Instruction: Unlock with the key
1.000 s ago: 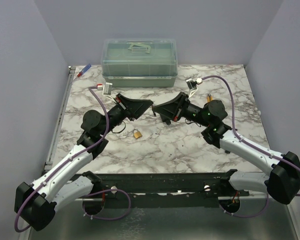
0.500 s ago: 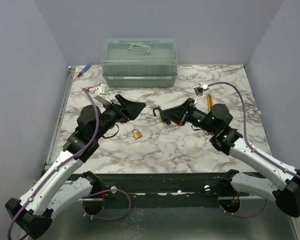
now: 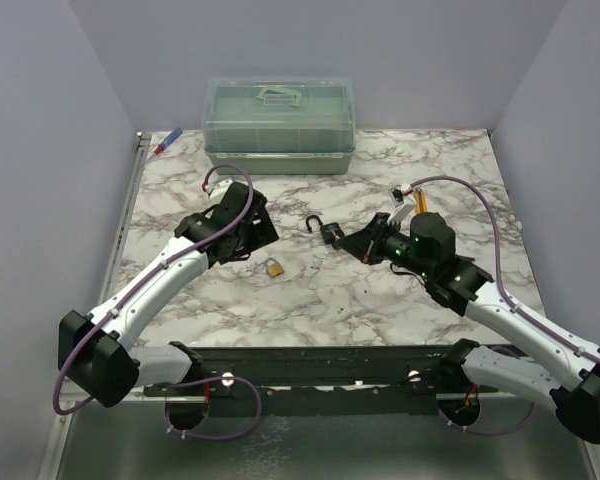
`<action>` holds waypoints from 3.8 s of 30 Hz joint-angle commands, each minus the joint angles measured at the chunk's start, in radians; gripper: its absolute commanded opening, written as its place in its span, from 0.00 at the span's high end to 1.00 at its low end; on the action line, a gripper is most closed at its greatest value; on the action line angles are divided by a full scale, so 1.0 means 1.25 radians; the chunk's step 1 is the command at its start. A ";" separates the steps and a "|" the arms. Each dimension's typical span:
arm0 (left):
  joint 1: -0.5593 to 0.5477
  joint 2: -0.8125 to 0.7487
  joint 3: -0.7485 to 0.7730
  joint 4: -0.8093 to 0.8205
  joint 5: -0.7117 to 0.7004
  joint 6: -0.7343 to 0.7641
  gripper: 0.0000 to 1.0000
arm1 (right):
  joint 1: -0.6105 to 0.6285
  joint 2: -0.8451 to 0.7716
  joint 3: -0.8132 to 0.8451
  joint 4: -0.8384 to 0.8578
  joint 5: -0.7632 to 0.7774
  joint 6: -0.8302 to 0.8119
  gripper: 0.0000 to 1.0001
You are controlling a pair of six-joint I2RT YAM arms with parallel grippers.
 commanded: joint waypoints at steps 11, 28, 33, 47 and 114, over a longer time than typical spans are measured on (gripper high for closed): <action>0.090 0.113 -0.042 -0.011 0.102 -0.039 0.11 | 0.001 -0.010 0.063 -0.386 0.062 0.015 0.99; 0.082 0.319 -0.036 0.121 0.239 0.019 0.27 | 0.001 -0.090 -0.052 -0.311 0.122 0.050 1.00; 0.078 0.361 -0.017 0.128 0.258 0.030 0.30 | 0.001 -0.090 -0.061 -0.303 0.114 0.051 1.00; 0.053 0.424 0.017 0.114 0.222 -0.006 0.36 | 0.001 -0.127 -0.104 -0.288 0.106 0.064 1.00; 0.013 0.185 -0.003 0.199 0.223 -0.076 1.00 | 0.049 0.112 -0.151 0.188 -0.004 0.080 1.00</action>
